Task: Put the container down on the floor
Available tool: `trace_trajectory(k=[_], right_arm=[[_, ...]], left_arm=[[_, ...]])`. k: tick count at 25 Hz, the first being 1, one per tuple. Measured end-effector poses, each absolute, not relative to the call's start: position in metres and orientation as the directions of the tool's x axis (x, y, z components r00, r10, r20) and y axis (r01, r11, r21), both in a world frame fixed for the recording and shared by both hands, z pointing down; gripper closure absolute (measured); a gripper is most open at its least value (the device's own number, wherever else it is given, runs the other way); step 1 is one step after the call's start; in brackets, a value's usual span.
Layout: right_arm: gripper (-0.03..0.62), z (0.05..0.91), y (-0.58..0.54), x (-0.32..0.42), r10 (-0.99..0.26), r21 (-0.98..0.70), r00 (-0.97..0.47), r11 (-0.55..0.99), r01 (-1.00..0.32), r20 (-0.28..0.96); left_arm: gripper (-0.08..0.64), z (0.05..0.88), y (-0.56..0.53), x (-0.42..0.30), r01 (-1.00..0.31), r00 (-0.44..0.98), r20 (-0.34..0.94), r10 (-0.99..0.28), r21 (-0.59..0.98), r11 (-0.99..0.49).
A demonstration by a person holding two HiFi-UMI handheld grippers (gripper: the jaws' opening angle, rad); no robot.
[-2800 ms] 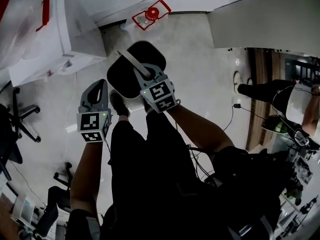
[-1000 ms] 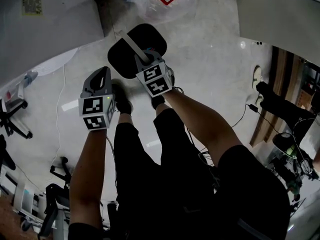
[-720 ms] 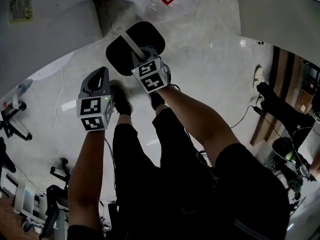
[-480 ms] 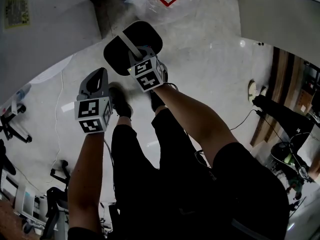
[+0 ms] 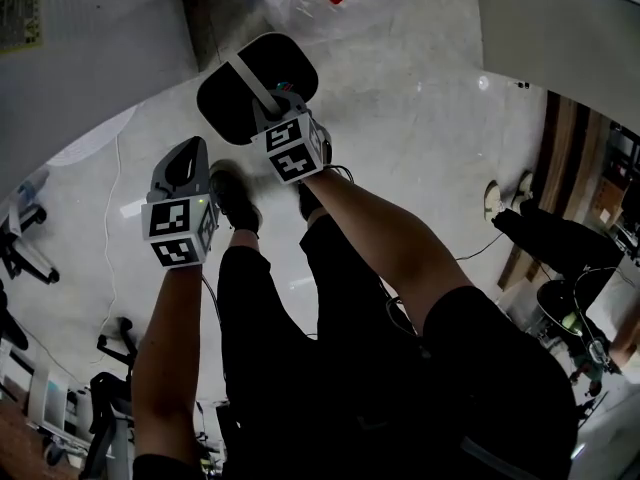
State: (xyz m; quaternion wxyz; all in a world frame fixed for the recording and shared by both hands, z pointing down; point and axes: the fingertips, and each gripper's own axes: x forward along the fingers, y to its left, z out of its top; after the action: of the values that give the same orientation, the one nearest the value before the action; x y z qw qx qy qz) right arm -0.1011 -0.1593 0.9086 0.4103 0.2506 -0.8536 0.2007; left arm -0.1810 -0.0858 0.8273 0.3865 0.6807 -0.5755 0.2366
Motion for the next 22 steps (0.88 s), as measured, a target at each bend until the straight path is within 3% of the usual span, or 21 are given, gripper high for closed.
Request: trace_trajectory(k=[18, 19, 21, 22], right_arm=[[0.578, 0.920, -0.124, -0.063, -0.157, -0.180, -0.500, 0.808, -0.561, 0.852], [0.562, 0.918, -0.124, -0.063, -0.152, -0.184, -0.502, 0.810, -0.557, 0.851], [0.467, 0.914, -0.122, -0.062, -0.148, -0.187, -0.504, 0.811, -0.555, 0.851], [0.459, 0.912, -0.121, -0.060, -0.145, -0.189, -0.503, 0.810, -0.555, 0.852]], left_arm=[[0.548, 0.827, -0.069, -0.147, -0.965, 0.245, 0.782, -0.573, 0.254, -0.067], [0.548, 0.826, -0.069, -0.146, -0.965, 0.246, 0.783, -0.571, 0.255, -0.067], [0.548, 0.823, -0.066, -0.144, -0.965, 0.247, 0.783, -0.570, 0.253, -0.071], [0.548, 0.820, -0.065, -0.143, -0.965, 0.248, 0.783, -0.570, 0.252, -0.073]])
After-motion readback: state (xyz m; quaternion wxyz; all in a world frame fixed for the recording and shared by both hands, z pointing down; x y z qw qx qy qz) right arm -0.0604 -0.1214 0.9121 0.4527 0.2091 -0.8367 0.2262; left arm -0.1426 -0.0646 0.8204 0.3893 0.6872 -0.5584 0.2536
